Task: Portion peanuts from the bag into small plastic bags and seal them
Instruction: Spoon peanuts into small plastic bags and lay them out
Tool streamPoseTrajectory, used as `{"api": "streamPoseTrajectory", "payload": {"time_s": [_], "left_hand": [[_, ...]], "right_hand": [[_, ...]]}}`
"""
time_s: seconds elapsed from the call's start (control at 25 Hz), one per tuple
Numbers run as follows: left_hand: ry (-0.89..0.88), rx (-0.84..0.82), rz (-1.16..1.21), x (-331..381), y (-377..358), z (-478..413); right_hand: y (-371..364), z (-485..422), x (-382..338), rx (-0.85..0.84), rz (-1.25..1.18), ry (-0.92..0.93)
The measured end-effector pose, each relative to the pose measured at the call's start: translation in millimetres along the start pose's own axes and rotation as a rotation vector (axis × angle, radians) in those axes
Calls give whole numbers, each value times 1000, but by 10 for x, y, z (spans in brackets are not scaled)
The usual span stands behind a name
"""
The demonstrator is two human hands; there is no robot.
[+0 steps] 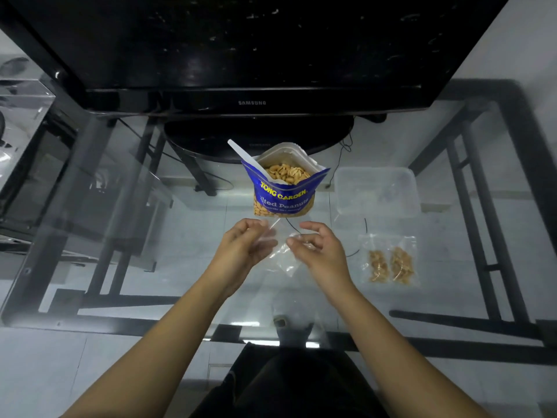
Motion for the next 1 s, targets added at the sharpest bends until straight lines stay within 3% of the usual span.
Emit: {"api": "streamPoseTrajectory", "payload": {"time_s": [0.08,0.4,0.56,0.84,1.0], "left_hand": [[63,10,171,83,-29,7],[-2,-221,26,429,-446,145],[-73,-291,-168,543,-614,206],[-260,-274,-420,768,-714,291],[-611,-134,-860,1052,-758,399]], "right_hand": [[116,-2,-152,-11,-10,35],[506,44,-678,-21,97,158],[612,109,-856,-42,114,205],[622,154,-934,-169,127,221],[644,152,-953,-178,107,236]]}}
Point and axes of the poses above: each hand's wrist, its own z-axis away from the middle knuckle, its own y-axis out of the back of the hand, x = y × z, the point moved 10 cm from there along -z, towards the middle knuckle, and after that the axes turned 12 degrees about z, right-handed, at the moved point
